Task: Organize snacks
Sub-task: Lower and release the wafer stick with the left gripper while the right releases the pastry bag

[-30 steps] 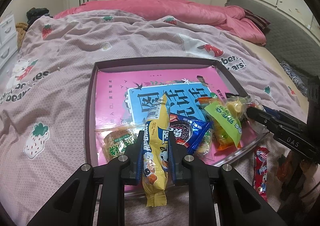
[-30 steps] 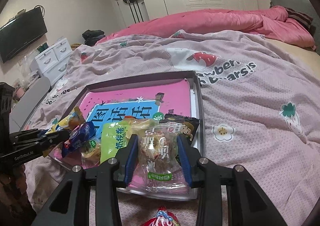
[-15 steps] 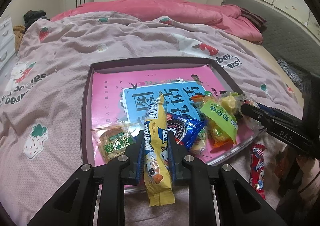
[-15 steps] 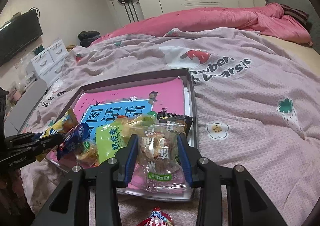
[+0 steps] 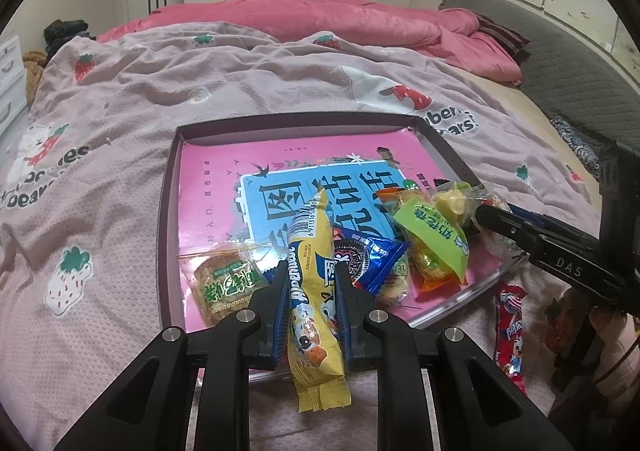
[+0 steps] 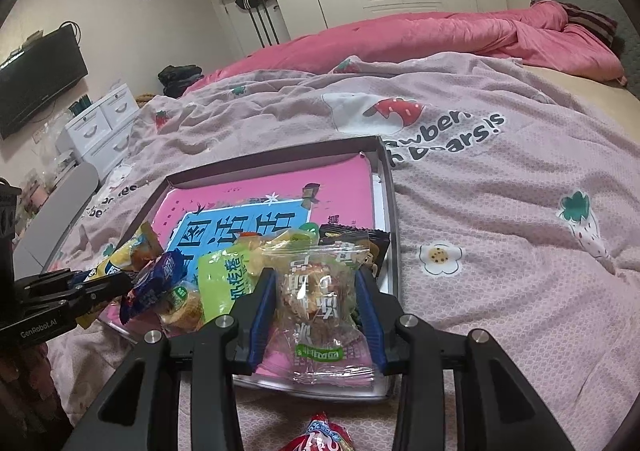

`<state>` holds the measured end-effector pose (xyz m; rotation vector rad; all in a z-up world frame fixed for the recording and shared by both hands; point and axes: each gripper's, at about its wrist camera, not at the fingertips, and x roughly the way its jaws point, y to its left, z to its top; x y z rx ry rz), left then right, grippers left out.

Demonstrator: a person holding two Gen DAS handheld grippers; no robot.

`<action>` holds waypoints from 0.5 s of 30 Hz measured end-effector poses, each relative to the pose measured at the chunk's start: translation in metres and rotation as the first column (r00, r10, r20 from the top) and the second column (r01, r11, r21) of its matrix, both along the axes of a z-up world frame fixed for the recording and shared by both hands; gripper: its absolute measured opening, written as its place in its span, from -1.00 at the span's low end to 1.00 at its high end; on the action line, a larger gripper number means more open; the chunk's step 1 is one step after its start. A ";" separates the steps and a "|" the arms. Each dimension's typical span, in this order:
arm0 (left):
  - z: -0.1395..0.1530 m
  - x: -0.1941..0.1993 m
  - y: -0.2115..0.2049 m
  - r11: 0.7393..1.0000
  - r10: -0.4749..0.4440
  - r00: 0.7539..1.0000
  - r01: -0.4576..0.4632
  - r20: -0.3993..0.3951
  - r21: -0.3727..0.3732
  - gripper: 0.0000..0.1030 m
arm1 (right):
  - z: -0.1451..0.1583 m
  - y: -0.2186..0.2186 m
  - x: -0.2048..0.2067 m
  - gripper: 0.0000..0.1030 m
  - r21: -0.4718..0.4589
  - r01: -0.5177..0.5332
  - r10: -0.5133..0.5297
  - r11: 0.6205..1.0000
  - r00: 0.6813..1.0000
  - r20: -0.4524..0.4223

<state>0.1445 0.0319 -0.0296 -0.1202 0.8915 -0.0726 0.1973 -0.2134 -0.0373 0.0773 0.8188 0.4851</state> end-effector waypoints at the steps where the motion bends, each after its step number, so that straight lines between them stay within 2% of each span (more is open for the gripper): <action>1: 0.000 0.000 0.000 1.000 0.000 1.000 0.000 -0.001 -0.002 -0.59 | 0.000 0.000 0.000 -0.21 -0.001 -0.001 0.001 1.000 1.000 -0.001; 15: 0.001 -0.001 0.002 1.000 -0.004 1.000 0.004 -0.003 -0.021 -0.54 | 0.001 -0.002 -0.001 -0.19 0.012 0.003 -0.003 1.000 1.000 -0.005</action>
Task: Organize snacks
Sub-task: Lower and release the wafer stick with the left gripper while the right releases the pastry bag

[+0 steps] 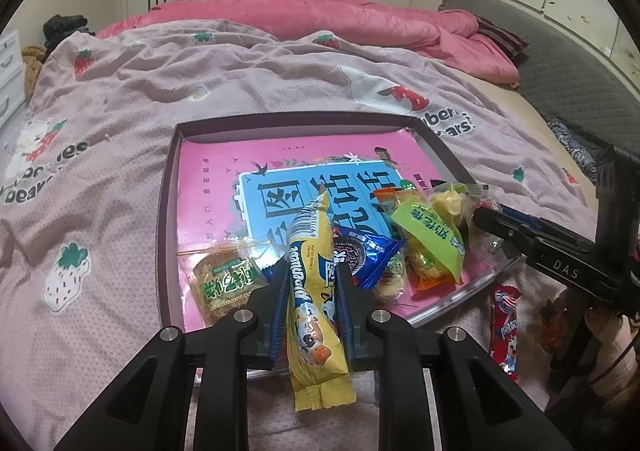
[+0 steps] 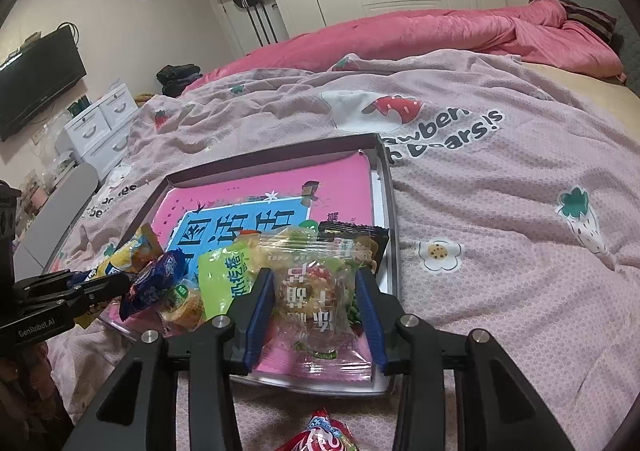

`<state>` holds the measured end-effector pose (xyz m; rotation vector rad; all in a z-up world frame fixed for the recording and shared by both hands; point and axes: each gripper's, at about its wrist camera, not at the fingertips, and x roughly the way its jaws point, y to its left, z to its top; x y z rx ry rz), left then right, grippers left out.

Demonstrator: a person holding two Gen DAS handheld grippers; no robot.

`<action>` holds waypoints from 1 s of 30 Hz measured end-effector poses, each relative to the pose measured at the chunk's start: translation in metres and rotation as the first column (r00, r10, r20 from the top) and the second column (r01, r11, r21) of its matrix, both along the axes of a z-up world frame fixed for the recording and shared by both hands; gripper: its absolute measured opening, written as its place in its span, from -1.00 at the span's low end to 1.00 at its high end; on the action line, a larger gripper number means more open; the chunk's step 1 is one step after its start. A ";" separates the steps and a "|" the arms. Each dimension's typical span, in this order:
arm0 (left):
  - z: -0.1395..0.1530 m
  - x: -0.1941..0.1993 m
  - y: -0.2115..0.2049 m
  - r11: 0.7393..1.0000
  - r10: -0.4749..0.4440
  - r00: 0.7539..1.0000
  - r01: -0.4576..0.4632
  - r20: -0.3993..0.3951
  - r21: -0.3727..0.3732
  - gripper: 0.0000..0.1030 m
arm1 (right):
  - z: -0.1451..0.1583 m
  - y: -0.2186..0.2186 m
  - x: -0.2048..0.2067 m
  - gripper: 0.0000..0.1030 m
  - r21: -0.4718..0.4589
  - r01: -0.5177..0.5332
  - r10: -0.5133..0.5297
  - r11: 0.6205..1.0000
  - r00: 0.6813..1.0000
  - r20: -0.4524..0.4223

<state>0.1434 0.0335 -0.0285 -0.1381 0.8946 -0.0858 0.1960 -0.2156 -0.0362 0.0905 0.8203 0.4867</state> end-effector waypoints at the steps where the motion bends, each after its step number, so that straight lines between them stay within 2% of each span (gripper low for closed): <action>1: 0.000 0.000 0.000 1.000 -0.002 1.000 0.002 0.000 -0.001 -0.54 | 0.001 0.000 0.000 -0.17 0.000 0.002 -0.002 1.000 1.000 0.002; 7: 0.001 -0.001 -0.001 1.000 -0.006 1.000 0.006 0.004 -0.005 -0.48 | 0.002 -0.002 -0.001 -0.14 -0.001 0.007 -0.007 1.000 1.000 0.003; 9: 0.002 -0.001 -0.002 1.000 -0.006 1.000 0.006 0.005 -0.003 -0.33 | 0.003 -0.003 0.000 -0.13 0.000 0.009 -0.009 1.000 1.000 0.005; 17: 0.003 -0.003 -0.001 1.000 0.001 1.000 -0.001 0.008 0.009 -0.10 | 0.003 -0.005 0.000 -0.09 -0.027 0.028 -0.028 0.999 1.000 0.006; 25: 0.006 -0.004 0.006 1.000 0.013 1.000 -0.013 0.012 0.001 -0.10 | 0.008 -0.007 -0.002 -0.08 -0.002 0.025 -0.025 1.000 0.999 0.023; 30: 0.009 -0.006 0.005 1.000 0.009 1.000 -0.009 0.020 0.005 -0.08 | 0.012 -0.007 -0.004 -0.01 0.016 0.025 -0.025 1.000 0.999 0.038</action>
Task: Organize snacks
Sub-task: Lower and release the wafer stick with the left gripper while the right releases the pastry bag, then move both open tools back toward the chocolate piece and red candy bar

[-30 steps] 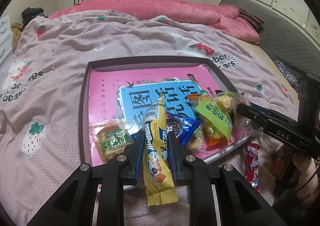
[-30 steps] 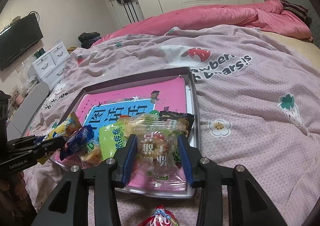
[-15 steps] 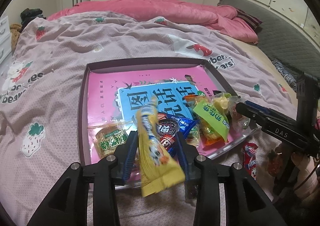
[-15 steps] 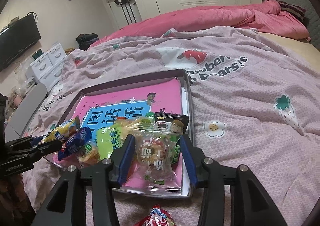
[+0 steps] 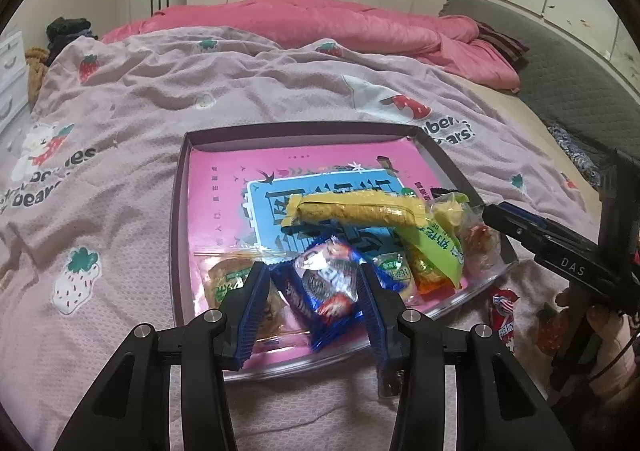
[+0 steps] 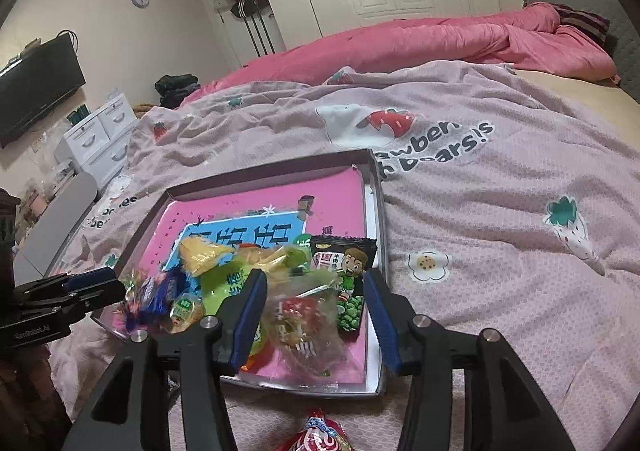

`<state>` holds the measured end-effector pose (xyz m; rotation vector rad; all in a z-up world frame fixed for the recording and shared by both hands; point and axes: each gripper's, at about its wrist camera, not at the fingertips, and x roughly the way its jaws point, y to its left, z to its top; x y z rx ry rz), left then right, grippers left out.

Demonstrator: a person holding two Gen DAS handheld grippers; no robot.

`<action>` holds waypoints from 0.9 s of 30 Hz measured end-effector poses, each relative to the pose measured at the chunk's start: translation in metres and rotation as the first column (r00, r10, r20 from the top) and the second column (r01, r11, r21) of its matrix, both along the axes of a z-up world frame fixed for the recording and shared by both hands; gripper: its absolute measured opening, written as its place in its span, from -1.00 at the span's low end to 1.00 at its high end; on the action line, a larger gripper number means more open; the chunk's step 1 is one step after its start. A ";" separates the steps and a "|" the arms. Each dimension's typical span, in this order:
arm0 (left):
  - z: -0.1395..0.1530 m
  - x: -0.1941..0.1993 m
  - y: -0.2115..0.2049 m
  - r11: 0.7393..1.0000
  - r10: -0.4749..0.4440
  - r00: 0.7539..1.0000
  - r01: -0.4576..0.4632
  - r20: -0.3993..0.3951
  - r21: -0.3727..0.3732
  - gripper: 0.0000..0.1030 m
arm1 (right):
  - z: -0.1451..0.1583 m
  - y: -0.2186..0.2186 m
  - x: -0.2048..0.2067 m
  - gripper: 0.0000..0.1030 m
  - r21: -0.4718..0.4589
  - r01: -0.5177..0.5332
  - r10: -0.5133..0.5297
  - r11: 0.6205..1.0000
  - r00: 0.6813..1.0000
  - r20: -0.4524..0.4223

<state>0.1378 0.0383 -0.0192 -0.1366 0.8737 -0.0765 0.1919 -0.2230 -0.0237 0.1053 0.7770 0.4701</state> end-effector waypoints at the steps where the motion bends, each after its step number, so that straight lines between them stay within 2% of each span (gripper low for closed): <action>1: 0.001 0.000 0.000 1.000 -0.001 1.000 0.001 0.001 0.001 -0.06 | 0.001 -0.001 0.000 -0.01 0.005 0.001 -0.001 1.000 1.000 0.005; 11: 0.010 -0.003 -0.002 1.000 0.001 1.000 -0.001 0.020 0.011 0.20 | 0.013 -0.007 -0.004 0.09 0.048 0.011 -0.013 0.999 0.999 0.036; 27: 0.035 -0.020 -0.010 1.000 -0.013 0.998 0.013 0.058 0.011 0.43 | 0.045 -0.015 -0.038 0.26 0.062 0.005 -0.012 0.998 0.992 0.122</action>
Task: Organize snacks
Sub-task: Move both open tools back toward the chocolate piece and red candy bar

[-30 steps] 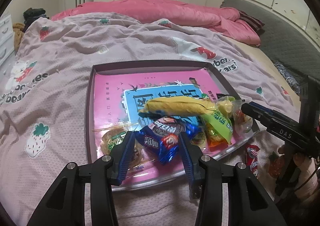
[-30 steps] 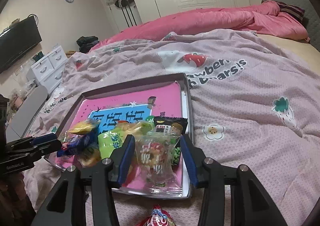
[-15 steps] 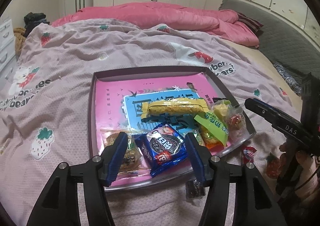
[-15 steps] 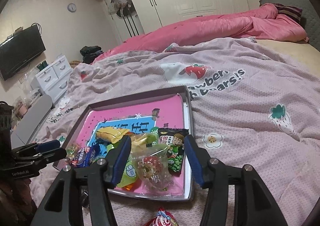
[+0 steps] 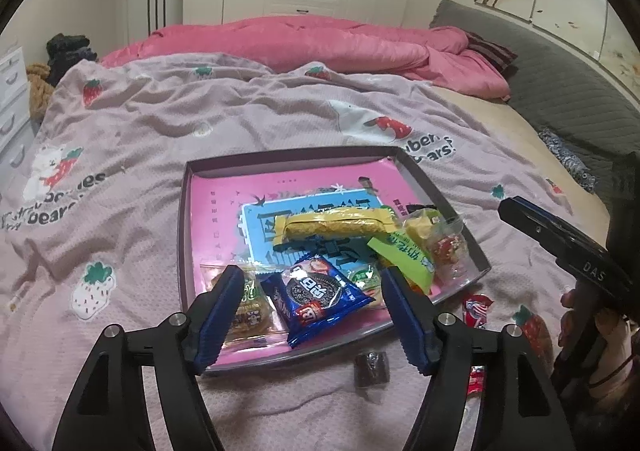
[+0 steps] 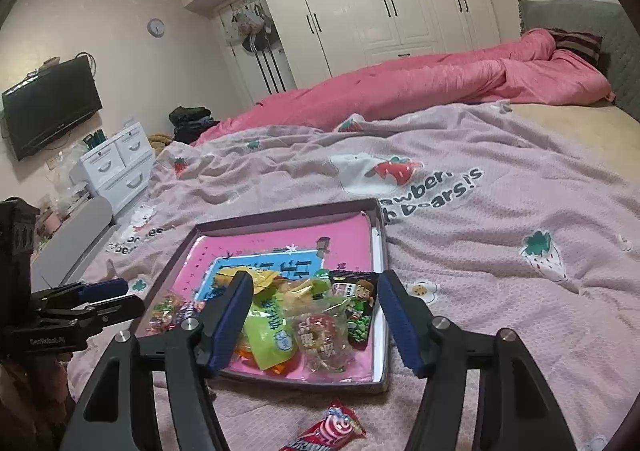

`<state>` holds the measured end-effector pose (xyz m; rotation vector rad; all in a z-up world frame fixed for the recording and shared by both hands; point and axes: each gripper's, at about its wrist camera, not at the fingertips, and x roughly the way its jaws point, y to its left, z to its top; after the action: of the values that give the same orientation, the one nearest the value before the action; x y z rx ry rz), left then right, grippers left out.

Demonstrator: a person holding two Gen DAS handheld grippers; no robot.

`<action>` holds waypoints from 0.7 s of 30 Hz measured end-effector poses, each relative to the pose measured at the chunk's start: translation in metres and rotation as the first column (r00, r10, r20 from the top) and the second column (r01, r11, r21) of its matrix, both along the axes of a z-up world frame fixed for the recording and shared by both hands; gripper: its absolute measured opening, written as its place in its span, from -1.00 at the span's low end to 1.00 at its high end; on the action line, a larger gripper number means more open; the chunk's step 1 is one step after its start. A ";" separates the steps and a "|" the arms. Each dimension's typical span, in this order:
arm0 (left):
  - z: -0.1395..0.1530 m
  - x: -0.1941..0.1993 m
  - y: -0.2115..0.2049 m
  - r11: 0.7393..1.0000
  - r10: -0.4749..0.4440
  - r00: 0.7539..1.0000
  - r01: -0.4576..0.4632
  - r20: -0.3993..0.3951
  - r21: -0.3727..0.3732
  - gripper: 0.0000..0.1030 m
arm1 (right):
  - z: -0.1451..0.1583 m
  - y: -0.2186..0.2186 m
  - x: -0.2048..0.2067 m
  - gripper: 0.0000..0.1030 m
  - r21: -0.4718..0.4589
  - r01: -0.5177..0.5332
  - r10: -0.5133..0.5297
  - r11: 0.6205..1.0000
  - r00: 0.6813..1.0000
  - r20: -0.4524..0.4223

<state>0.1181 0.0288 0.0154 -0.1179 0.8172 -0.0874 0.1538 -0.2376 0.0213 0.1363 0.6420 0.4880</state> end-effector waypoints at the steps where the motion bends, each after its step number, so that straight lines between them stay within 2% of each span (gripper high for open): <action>1: 0.002 -0.001 0.000 1.000 0.000 1.000 0.000 0.002 0.000 0.44 | 0.002 0.000 -0.003 0.29 0.003 -0.001 0.001 1.000 1.000 0.003; 4: 0.005 -0.004 -0.001 1.000 -0.001 1.000 0.001 0.004 -0.006 0.45 | 0.005 0.000 -0.010 0.34 0.006 0.000 0.000 1.000 1.000 0.002; 15: 0.009 -0.019 -0.006 1.000 -0.017 1.000 0.018 -0.011 0.009 0.46 | 0.002 0.002 -0.027 0.35 -0.002 0.014 -0.015 1.000 0.999 -0.039; 21: 0.004 -0.024 -0.005 1.000 -0.025 0.999 0.025 -0.041 -0.006 0.46 | -0.005 -0.003 -0.036 0.35 0.009 0.030 -0.029 1.000 0.994 -0.104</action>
<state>0.0937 0.0235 0.0198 -0.1151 0.8600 -0.1109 0.1182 -0.2406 0.0160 0.1815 0.7382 0.4579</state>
